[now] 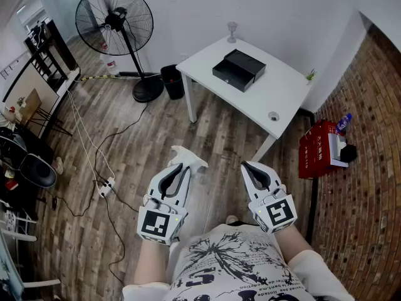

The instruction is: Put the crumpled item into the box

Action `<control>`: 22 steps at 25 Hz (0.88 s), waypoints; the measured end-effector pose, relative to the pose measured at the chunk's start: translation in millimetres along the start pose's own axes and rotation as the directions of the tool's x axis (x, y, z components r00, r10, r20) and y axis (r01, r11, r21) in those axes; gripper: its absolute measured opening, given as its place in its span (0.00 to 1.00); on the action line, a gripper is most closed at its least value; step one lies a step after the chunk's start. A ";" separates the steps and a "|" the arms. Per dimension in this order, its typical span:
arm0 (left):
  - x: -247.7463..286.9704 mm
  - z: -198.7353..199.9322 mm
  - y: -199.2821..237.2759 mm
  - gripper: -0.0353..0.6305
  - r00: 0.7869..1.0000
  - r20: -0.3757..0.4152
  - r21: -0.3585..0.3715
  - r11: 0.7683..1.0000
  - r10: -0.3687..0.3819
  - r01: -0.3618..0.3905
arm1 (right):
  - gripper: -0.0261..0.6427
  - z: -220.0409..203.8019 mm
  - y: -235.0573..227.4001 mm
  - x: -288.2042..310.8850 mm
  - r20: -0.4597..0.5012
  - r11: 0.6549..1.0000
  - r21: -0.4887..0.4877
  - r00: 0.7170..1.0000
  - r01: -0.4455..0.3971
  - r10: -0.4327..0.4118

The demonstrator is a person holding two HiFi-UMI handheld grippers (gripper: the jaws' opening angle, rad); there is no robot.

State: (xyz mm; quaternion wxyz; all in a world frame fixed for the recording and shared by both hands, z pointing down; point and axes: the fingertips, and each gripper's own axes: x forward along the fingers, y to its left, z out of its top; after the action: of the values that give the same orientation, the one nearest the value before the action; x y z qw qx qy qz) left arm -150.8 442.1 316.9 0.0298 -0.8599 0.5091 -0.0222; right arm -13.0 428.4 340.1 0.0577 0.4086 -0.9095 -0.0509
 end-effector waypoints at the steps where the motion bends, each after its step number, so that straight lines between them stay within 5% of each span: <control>1: -3.5 -2.5 1.2 0.15 0.999 -0.036 0.012 1.000 0.004 -0.003 | 0.06 0.4 1.9 -0.6 -0.001 1.000 0.001 1.000 0.001 -0.001; 4: -11.8 -7.1 4.4 0.15 0.996 -0.087 0.027 1.000 0.013 -0.011 | 0.06 1.5 7.4 -2.6 -0.001 1.000 0.004 1.000 0.005 -0.005; 8: -16.9 -1.7 5.1 0.15 1.000 0.004 0.004 1.000 0.015 -0.015 | 0.06 -0.3 15.1 -4.5 0.000 1.000 0.008 1.000 0.012 -0.012; 14: -28.9 -14.2 16.6 0.15 0.996 -0.083 0.016 0.999 0.031 -0.029 | 0.06 -6.9 22.8 -1.4 0.010 0.997 0.072 0.999 0.038 -0.039; 22: 13.4 -32.9 42.4 0.15 0.997 -0.058 -0.041 0.997 0.059 -0.061 | 0.06 -27.0 -10.8 39.1 0.016 0.987 0.157 1.000 0.016 -0.019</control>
State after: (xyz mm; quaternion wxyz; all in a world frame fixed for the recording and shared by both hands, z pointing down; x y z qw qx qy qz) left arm -183.6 409.0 346.7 -0.0024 -0.8437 0.5357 -0.0349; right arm -26.9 390.7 367.7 0.0168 0.4194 -0.9075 0.0167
